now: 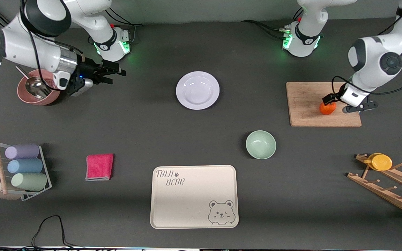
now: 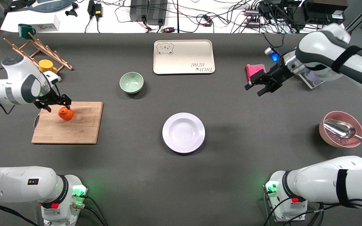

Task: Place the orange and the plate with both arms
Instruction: 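Grasp the orange with the left gripper while the right gripper grips the plate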

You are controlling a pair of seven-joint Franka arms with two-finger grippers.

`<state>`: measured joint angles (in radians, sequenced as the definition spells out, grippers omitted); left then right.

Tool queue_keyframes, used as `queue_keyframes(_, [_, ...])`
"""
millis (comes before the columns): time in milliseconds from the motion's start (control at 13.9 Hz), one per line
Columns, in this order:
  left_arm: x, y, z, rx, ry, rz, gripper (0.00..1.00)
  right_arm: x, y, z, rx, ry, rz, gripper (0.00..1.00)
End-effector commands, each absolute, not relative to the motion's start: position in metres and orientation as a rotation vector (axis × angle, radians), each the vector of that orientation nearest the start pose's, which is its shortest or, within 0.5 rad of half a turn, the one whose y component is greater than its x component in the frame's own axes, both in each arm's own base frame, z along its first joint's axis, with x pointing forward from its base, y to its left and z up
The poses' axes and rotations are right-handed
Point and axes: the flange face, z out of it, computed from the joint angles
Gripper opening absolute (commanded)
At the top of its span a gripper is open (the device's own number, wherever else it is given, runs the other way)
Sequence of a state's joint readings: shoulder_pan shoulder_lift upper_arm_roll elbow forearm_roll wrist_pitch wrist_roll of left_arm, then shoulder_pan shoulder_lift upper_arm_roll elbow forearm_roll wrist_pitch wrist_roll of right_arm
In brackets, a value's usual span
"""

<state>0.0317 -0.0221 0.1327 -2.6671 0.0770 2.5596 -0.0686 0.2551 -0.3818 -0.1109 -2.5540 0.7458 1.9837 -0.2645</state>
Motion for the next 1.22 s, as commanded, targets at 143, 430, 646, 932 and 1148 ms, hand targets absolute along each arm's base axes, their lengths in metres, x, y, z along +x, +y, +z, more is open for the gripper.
queue_keyframes(143, [0.398, 0.067, 0.200, -3.089, -0.223, 0.160, 1.00, 0.371, 0.104, 0.312, -2.215, -0.052, 0.128, 1.00])
queue_keyframes(430, [0.398, 0.067, 0.200, -3.089, -0.223, 0.160, 1.00, 0.354, 0.114, 0.219, -2.074, -0.013, 0.080, 1.00])
queue_keyframes(646, [0.402, 0.064, 0.203, -3.093, -0.178, 0.125, 0.00, 0.341, 0.119, 0.171, -2.036, 0.009, 0.019, 1.00])
queue_keyframes(932, [0.404, 0.063, 0.204, -3.094, -0.169, 0.123, 0.00, 0.321, 0.127, 0.126, -1.985, 0.036, 0.002, 1.00])
queue_keyframes(1148, [0.410, 0.063, 0.211, -3.094, -0.162, 0.104, 0.00, 0.307, 0.129, 0.104, -1.949, 0.054, 0.021, 1.00])
